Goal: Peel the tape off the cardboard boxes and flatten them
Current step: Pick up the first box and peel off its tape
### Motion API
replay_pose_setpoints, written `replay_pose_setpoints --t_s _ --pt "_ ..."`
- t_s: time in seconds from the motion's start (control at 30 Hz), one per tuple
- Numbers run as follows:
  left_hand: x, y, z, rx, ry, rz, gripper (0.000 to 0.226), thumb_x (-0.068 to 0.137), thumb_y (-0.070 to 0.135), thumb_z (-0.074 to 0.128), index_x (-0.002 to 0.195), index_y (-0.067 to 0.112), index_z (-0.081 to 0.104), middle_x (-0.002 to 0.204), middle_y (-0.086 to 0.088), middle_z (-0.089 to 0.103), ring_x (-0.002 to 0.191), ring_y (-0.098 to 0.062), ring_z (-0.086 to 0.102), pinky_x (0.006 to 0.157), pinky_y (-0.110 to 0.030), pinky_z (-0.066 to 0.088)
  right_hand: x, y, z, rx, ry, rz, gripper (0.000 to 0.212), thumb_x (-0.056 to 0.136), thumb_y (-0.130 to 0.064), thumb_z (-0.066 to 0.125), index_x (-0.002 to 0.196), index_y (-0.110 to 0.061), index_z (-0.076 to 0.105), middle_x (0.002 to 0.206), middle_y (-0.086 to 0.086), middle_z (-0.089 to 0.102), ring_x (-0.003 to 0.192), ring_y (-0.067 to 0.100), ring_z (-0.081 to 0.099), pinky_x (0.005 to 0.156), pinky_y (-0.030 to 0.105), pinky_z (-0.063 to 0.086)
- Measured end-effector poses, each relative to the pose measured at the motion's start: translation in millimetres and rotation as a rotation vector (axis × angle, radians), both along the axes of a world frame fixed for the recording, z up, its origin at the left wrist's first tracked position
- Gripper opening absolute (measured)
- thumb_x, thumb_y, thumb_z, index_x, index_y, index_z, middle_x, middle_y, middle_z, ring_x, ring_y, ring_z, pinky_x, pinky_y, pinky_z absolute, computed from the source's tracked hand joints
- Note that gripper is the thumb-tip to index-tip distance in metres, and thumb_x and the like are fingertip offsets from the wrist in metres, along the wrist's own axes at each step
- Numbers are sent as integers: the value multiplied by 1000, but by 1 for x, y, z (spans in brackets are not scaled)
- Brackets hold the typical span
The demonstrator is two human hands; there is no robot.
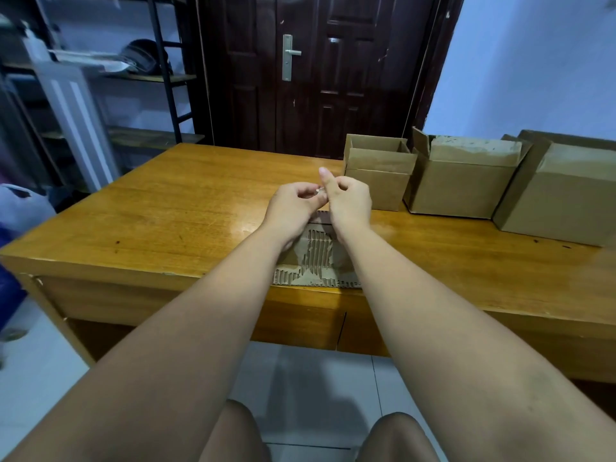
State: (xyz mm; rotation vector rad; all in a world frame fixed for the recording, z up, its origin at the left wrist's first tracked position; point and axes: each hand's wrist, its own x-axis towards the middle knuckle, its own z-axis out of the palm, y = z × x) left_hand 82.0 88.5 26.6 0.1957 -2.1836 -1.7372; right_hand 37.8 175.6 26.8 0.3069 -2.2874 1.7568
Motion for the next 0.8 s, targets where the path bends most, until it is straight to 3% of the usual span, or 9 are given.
replay_pose_setpoints --t_s 0.1,0.27,0.37,0.47,0.53,0.6,0.73,0.8 --pt "3 1 0 11 35 31 24 89 15 65 112 19 68 96 1 72 89 -17 69 85 -38 56 -2 -3 0 -10 11 -64 23 88 -40 65 77 -22 57 93 3 64 85 17 59 75 32 46" --pt "3 5 0 59 80 164 8 92 12 62 98 13 67 86 -7 72 68 -12 68 67 -24 58 4 1 1 -5 74 -27 40 93 -40 60 65 -17 41 62 -4 46 59 9 42 59 26 36" --pt "1 2 0 72 79 213 9 92 17 61 96 11 67 81 -8 72 60 -8 64 61 -20 56 5 0 2 -21 62 5 48 98 -46 45 61 -17 47 60 -1 51 61 14 50 65 33 43" --pt "1 2 0 46 74 200 21 92 29 61 94 9 68 77 -5 71 60 -8 64 56 -16 53 5 -1 1 -39 33 9 46 102 -38 37 61 -19 51 65 2 58 67 17 56 72 38 48" --pt "0 1 1 40 57 192 30 91 37 61 95 8 66 78 -4 72 63 -10 66 59 -17 55 6 1 1 18 59 22 42 102 -28 38 62 -20 50 67 0 56 66 12 52 65 31 44" --pt "-2 0 1 75 40 189 27 91 33 62 96 7 63 81 -5 72 71 -15 70 70 -27 59 8 1 2 44 65 30 39 102 -24 39 63 -21 47 68 -2 53 65 9 49 61 26 38" --pt "-2 -1 2 212 49 208 5 94 12 57 96 8 59 88 -9 69 77 -17 69 76 -32 59 6 -3 1 32 62 -8 22 98 -22 43 78 -18 51 84 10 65 82 25 63 76 40 52" --pt "-3 -2 3 299 64 246 11 94 6 55 101 15 56 92 -9 68 75 -14 66 75 -29 59 6 -3 0 76 70 -6 14 98 -18 45 86 -17 53 87 7 64 86 24 63 76 36 52"
